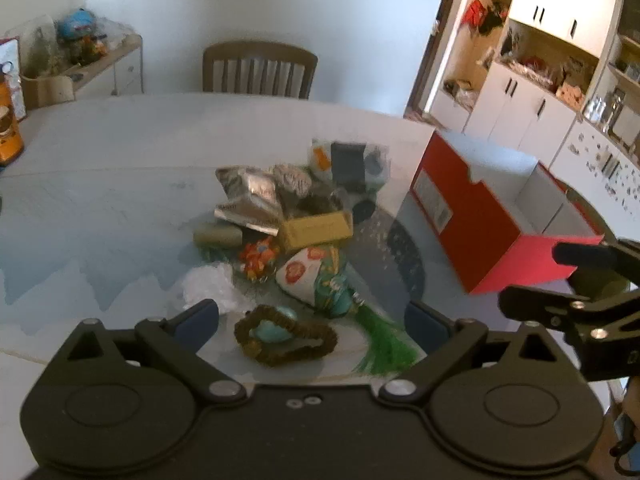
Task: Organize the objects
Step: 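Move both tools over the pile of items on the table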
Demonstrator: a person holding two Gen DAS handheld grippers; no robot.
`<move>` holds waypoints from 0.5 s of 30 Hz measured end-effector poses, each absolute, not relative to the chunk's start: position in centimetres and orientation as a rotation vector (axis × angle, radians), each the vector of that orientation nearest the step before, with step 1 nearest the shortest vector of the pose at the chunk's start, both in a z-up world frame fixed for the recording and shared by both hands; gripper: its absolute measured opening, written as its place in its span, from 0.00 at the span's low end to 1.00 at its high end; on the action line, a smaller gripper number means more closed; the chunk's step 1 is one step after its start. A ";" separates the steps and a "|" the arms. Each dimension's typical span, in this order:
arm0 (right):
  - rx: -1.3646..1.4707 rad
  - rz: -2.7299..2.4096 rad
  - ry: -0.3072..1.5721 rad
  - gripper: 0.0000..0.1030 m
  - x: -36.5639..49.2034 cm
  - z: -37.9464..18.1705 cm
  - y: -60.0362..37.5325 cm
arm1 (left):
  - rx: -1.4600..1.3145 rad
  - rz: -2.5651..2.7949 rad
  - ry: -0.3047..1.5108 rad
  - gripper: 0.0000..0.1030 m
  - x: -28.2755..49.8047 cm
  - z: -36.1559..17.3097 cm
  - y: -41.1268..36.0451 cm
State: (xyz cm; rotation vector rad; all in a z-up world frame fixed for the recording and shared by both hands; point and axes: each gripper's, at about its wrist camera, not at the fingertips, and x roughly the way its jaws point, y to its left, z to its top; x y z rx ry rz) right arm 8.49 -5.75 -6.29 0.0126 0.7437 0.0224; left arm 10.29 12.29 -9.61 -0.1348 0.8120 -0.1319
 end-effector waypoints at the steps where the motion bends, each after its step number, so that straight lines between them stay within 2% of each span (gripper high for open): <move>1: 0.009 0.021 0.757 0.99 8.9 -6.8 -5.7 | -0.123 -0.135 0.815 0.95 10.5 -10.0 12.4; 8: 0.011 0.036 0.802 0.99 11.8 -8.6 -5.1 | -0.064 -0.168 0.850 0.87 11.9 -12.6 13.9; 15: -0.023 0.078 0.808 0.99 15.1 -9.3 -3.4 | -0.016 -0.240 0.865 0.70 12.5 -14.2 14.8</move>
